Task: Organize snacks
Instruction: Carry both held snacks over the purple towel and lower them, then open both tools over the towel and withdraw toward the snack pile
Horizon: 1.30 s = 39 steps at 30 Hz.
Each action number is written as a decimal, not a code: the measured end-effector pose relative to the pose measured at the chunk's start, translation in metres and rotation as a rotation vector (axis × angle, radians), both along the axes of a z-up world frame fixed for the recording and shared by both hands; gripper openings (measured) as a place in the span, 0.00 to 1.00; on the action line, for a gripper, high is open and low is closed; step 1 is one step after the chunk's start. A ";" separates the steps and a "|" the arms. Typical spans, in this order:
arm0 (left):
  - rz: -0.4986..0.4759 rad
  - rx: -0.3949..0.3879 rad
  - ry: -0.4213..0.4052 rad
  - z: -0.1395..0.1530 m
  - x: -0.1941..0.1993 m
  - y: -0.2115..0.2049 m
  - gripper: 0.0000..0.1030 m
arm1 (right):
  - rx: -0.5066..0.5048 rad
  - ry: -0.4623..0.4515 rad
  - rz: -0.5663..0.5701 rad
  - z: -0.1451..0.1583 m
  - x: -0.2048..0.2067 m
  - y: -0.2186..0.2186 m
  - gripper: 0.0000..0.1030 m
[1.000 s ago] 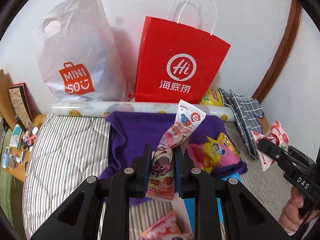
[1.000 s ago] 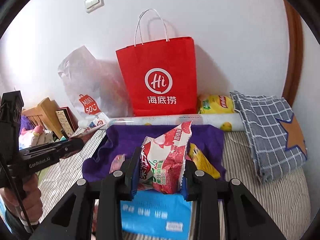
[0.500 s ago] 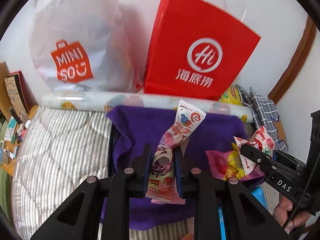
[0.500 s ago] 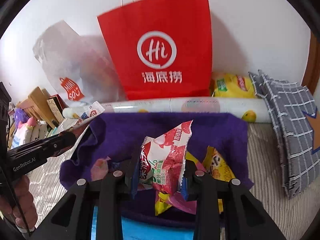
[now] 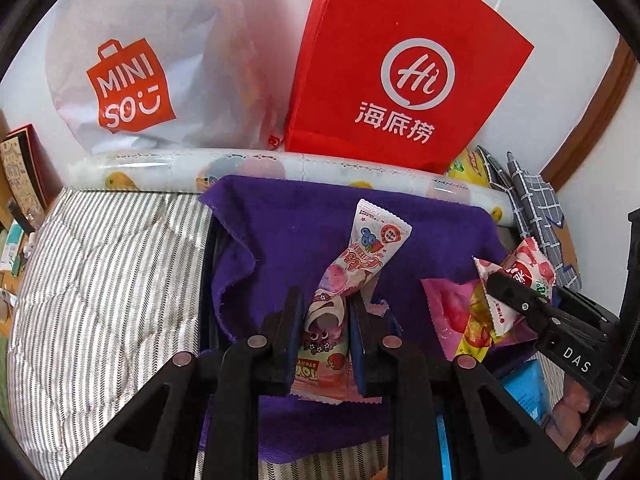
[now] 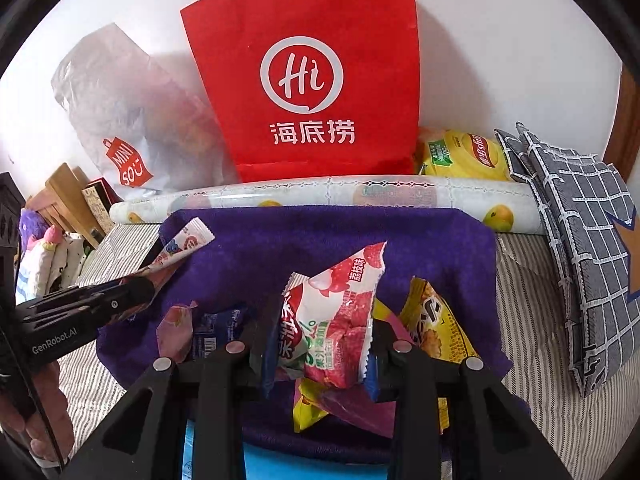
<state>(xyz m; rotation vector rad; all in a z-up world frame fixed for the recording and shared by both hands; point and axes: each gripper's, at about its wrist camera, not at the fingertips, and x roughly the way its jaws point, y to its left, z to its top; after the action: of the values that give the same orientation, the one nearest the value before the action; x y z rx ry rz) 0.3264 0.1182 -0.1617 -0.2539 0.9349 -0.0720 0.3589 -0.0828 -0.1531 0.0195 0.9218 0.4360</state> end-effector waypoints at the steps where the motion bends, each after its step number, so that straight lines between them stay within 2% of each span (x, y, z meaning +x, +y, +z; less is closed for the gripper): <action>1: 0.000 0.000 0.002 -0.001 0.000 0.000 0.21 | 0.000 0.001 0.000 0.000 0.000 0.000 0.33; 6: -0.002 -0.001 0.013 -0.005 0.001 -0.001 0.21 | 0.005 0.005 0.002 -0.001 -0.001 -0.001 0.36; 10: -0.002 -0.003 0.019 -0.006 0.002 -0.002 0.21 | 0.010 0.001 0.017 0.000 -0.004 -0.002 0.44; 16: -0.009 -0.026 0.010 -0.004 0.002 -0.002 0.22 | 0.006 -0.034 0.014 0.015 -0.012 -0.001 0.47; 18: -0.013 -0.039 0.005 -0.002 0.001 -0.002 0.26 | 0.003 -0.043 0.006 0.020 -0.017 -0.002 0.47; 20: -0.021 -0.056 -0.001 0.000 0.000 -0.002 0.45 | 0.003 -0.046 -0.001 0.024 -0.023 -0.003 0.48; 22: -0.019 -0.056 -0.010 0.005 -0.002 -0.004 0.49 | 0.001 -0.048 -0.011 0.028 -0.030 -0.005 0.48; 31: -0.050 -0.081 -0.039 0.025 -0.028 -0.009 0.50 | -0.012 -0.066 -0.065 0.053 -0.070 -0.017 0.50; 39: -0.059 -0.051 -0.027 0.033 -0.067 -0.006 0.50 | -0.014 -0.047 -0.082 0.059 -0.114 -0.016 0.51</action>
<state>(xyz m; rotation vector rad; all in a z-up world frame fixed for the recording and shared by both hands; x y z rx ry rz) 0.2595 0.1122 -0.1288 -0.2719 0.9145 -0.1530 0.2454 -0.0993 -0.0946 0.0337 0.8744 0.3525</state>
